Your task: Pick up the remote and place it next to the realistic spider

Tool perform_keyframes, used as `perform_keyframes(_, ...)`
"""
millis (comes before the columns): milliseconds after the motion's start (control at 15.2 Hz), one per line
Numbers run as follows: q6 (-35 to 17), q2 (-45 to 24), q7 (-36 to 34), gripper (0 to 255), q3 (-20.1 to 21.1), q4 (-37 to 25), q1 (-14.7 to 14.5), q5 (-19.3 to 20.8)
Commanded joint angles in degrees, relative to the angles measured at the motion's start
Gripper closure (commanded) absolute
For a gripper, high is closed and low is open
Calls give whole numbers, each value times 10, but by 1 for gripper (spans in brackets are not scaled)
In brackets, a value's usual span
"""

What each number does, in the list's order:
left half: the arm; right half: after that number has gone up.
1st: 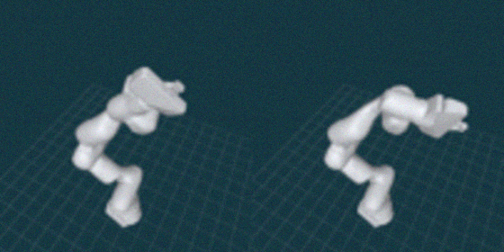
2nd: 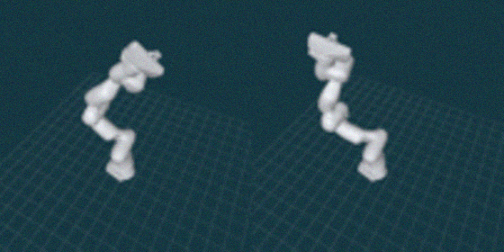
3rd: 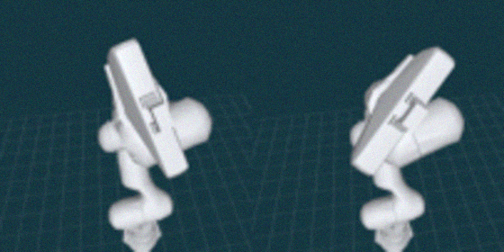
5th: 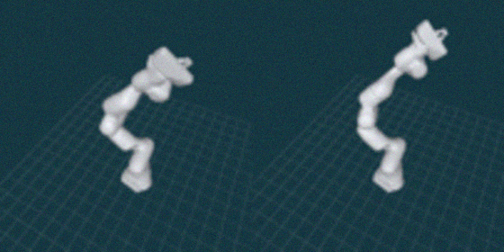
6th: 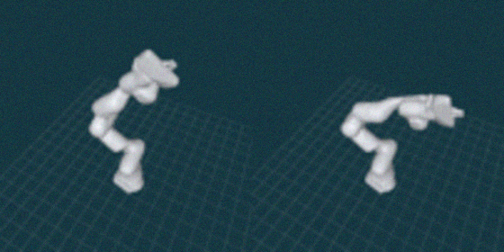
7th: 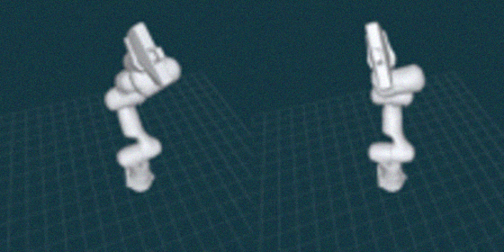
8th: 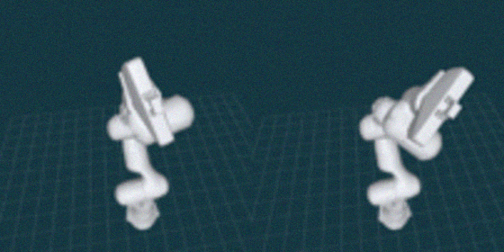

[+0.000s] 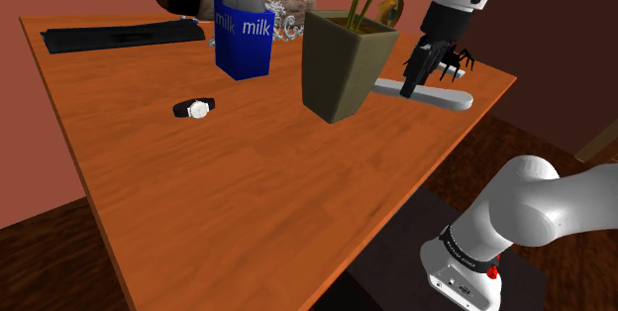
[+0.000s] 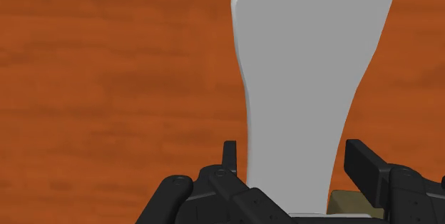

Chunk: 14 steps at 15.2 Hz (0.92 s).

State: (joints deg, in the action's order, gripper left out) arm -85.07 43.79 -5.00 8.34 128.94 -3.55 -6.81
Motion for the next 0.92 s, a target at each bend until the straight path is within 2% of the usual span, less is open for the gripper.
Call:
perform_keyframes(0,14,-4,0,255,-2,-18,1,1)
perform_keyframes(858,103,-50,-6,255,-6,-153,4,7)
